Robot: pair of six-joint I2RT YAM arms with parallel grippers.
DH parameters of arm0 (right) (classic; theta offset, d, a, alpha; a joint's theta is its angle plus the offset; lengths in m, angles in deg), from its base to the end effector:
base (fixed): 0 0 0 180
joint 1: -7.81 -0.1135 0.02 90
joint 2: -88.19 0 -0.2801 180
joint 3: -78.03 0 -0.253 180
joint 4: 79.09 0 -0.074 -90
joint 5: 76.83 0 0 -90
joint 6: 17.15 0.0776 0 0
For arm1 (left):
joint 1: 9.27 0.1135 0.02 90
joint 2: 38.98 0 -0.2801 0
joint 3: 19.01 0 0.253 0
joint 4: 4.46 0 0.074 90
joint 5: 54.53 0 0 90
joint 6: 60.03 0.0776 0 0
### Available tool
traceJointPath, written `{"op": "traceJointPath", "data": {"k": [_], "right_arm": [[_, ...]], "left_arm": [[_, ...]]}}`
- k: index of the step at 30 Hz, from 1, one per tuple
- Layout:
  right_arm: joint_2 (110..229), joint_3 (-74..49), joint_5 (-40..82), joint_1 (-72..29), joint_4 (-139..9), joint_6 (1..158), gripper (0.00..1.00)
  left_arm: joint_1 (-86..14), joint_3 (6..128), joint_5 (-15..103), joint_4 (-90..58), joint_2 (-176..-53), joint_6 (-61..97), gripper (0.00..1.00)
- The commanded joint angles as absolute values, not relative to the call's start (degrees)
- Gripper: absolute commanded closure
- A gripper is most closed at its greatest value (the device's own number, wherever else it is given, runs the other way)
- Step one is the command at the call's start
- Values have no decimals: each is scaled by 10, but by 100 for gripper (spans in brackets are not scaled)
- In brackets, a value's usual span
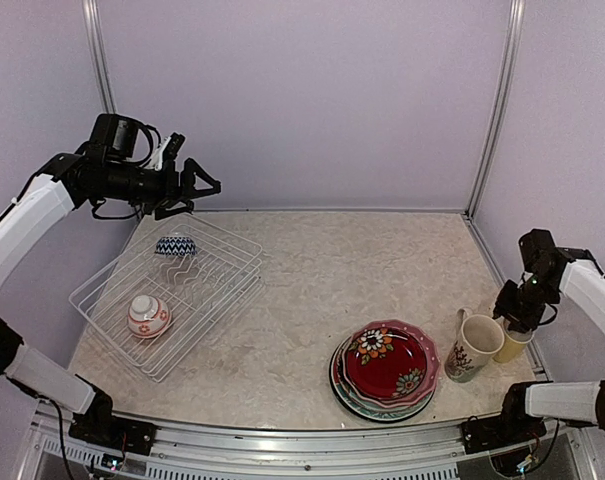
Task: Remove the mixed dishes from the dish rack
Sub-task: Place the cup at the corner of the board, then grab the bowl from the dish rack.
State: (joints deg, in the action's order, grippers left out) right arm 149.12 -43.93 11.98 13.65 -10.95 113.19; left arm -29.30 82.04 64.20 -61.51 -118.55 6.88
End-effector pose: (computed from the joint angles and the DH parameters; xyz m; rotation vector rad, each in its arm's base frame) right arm 0.1847 -0.0205 0.2022 1.1093 2.5896 0.1116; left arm 0.2881 -0.1447 0.3990 0.2364 2.2593 -0.9621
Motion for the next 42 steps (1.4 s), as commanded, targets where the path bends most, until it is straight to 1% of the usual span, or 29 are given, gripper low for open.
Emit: {"op": "traceJointPath", "data": {"k": [1,5,9,14,17,22,25,27,30,34,39,42], "right_arm": [[1464,-405,107,143,-70,1124,54],[1434,-375,101,143,-63,1108,39],[1415,-358,111,142,-72,1076,21],[1404,-345,194,143,-121,1034,9],[1378,-339,181,143,-172,1060,1],[1290,-365,215,143,-311,1102,0],[1229,-423,241,143,-412,1119,0],[1210,-451,285,143,-484,1124,0],[1223,-468,347,143,-529,1125,0],[1272,-466,429,143,-536,1086,0],[1302,-478,451,143,-542,1040,0],[1308,-489,460,142,-565,1038,0]], "left_arm": [[-284,814,648,-613,-1193,69,1],[-277,815,642,-616,-1197,69,1],[-270,813,629,-615,-1200,70,1],[-263,809,603,-616,-1204,72,1],[-254,805,594,-612,-1209,72,1],[-236,797,570,-606,-1220,74,1],[-236,800,544,-616,-1234,79,1],[-238,795,520,-622,-1241,77,1],[-239,767,492,-638,-1243,62,1],[-232,714,452,-681,-1228,39,1],[-205,684,400,-761,-1217,11,1],[-182,669,391,-794,-1222,-8,1]]}}
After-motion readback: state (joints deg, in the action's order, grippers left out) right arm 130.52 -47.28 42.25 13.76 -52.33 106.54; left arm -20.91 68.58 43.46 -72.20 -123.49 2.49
